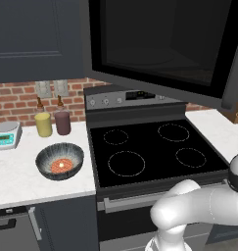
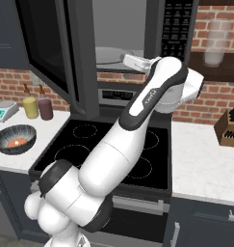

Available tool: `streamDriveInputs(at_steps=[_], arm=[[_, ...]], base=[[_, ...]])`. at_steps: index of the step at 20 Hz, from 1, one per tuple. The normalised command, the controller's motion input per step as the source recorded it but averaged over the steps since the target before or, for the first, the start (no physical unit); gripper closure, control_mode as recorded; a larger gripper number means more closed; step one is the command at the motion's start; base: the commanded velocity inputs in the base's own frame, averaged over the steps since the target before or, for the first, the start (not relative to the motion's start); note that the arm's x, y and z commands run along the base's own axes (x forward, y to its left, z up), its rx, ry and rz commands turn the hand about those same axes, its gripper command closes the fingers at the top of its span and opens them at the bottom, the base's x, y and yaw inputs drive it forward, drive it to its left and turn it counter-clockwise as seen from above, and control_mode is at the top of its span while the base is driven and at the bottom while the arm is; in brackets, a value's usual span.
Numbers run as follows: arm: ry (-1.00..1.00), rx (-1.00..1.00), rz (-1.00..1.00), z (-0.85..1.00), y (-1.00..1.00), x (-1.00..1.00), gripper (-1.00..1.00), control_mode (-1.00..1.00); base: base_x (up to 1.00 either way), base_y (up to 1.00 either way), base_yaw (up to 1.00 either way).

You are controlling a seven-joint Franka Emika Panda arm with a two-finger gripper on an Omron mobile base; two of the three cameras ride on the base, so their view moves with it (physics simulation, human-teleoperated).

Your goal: Open the microwave, place the bowl with waffle inside the microwave, then close the microwave door and turn it on.

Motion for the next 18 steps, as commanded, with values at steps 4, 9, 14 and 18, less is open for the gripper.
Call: streamDriveInputs(at_steps=[4, 9, 14, 18], arm=[[-0.06, 0.0, 0.04, 0.09, 0.29, -0.83, -1.0, -1.0], [-0.01, -0.05, 0.05, 0.06, 0.82, -0.64, -1.0, -1.0], [0.01, -0.14, 0.02, 0.07, 1.0, -0.26, -1.0, -1.0], [0.02, -0.11, 0.03, 0.14, 1.0, -0.3, -1.0, -1.0]], base=[[0.0, 0.0, 0.0], [0.0, 0.0, 0.0], [0.0, 0.0, 0.0], [0.0, 0.0, 0.0]])
